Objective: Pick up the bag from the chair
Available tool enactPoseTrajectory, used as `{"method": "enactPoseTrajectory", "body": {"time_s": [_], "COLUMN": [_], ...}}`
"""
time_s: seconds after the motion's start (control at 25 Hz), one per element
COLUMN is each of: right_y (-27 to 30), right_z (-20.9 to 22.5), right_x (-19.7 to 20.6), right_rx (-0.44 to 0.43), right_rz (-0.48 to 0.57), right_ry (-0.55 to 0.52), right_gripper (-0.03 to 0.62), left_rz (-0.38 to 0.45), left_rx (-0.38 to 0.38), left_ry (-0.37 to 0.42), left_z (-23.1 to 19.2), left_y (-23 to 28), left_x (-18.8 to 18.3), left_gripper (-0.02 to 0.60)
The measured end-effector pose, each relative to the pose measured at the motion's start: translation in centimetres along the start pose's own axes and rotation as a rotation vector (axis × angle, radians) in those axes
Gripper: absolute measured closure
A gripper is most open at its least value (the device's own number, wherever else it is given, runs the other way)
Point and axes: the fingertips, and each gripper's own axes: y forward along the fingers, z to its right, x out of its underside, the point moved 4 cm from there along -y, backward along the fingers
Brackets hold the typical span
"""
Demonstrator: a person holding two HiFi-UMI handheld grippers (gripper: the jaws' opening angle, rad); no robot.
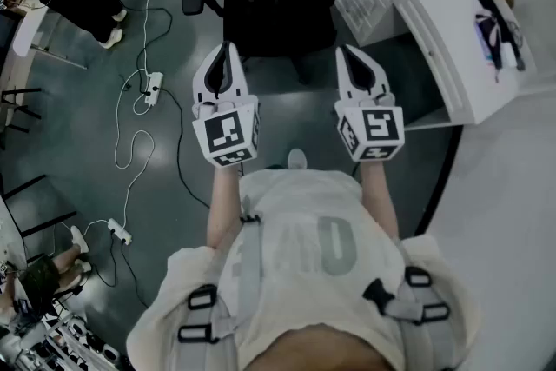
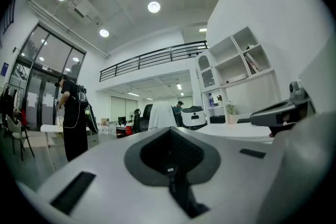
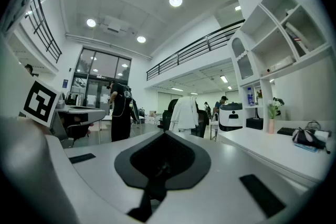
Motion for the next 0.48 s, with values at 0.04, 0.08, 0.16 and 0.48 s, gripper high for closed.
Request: {"method": "enactPoseTrajectory", "body": {"time_s": [0.04,0.08,0.16,0.48], "right_y": [0.08,0.13,0.16,-0.46], "right_z": [-0.09,-0.16,-0.13,0.13], "right_x": [0.02,0.06,0.27,0.87], "right_rx": [-0.01,-0.018,-0.021,-0.061], "right_rz": [0.004,0.006,-0.001,-0.015], "right_ry": [0.0,0.001,0.013,0.087], "right_gripper": [0.589,0.589,0.589,0.589], "left_rz": [0.002,0.003,0.003,-0.02], "left_rx": [0.004,0.007,0.007,-0.005], "left_ry": [0.003,0.005,0.004,-0.018], "left_z": [0.04,0.07,0.12,0.53], "left_y": [0.04,0.09,0.17,-0.74], "left_x": [0.03,0.05,0.09,0.63], "left_gripper": [0.575,0.575,0.575,0.575]}}
